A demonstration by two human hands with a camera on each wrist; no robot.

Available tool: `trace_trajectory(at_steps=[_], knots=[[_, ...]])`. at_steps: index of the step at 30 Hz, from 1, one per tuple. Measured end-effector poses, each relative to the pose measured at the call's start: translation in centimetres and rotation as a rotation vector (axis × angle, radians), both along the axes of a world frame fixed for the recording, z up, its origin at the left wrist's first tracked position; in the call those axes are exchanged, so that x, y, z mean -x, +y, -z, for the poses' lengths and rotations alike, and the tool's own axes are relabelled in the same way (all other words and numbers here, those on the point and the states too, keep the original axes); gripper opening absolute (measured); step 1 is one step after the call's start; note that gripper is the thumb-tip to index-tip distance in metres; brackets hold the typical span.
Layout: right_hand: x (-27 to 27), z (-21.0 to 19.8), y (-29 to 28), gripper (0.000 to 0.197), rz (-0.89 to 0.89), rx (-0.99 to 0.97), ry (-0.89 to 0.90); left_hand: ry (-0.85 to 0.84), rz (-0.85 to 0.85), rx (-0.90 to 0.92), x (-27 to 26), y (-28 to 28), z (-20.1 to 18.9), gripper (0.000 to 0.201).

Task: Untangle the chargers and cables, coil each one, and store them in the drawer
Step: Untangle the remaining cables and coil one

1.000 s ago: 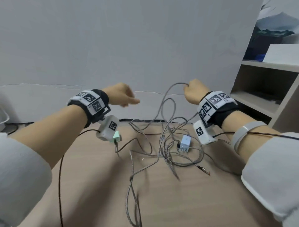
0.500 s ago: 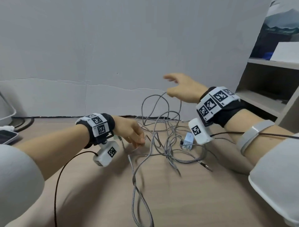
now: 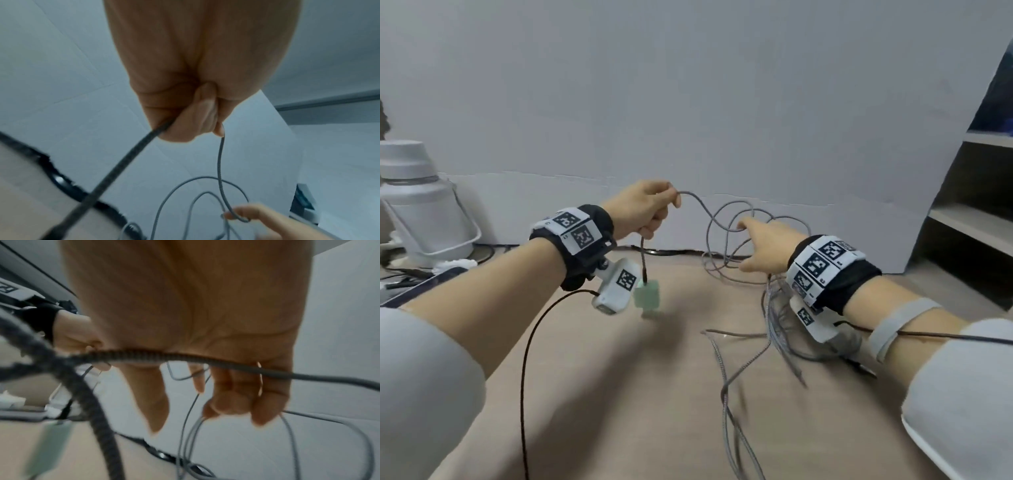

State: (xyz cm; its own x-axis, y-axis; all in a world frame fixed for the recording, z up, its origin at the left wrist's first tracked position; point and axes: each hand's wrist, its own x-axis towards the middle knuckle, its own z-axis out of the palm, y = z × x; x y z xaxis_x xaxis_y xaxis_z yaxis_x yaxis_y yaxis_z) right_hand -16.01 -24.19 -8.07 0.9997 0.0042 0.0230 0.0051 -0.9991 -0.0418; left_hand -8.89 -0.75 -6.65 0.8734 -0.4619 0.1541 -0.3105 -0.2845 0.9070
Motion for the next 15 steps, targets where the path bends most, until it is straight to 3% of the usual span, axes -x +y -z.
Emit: trace_trajectory(at_steps=[2,4,6,8,10,11,15], knots=[[-0.5,-0.7,0.6,0.047,-0.018,-0.189,-0.221,-0.014,-0.006,0.064,0.5,-0.1,-0.9,0.028],[-0.5,-1.9,1.8,0.03,-0.098,-0.547,-0.413,-0.019,0.0,0.127,1.2,-0.4,-1.6,0.028],[0.1,-2.9,3.1,0.033,-0.164,-0.83,-0.566,-0.023,0.029,0.152,1.9,-0.6,-2.2,0.028],[0.5,-3.1,4.3,0.047,-0.256,-0.759,-0.616,-0.03,0.046,0.16,2.5,-0.5,-2.5,0.029],[0.4,-3.0,5.6,0.063,-0.311,-0.629,-0.501,-0.04,0.057,0.166,2.8,-0.3,-2.8,0.031],[0.2,-2.8,6.1,0.061,-0.307,-0.618,-0.437,-0.043,0.058,0.176,2.8,-0.1,-2.9,0.032],[-1.4,-1.8,5.6,0.018,-0.241,-0.565,-0.403,-0.008,0.015,0.328,1.7,1.4,-3.1,0.031]])
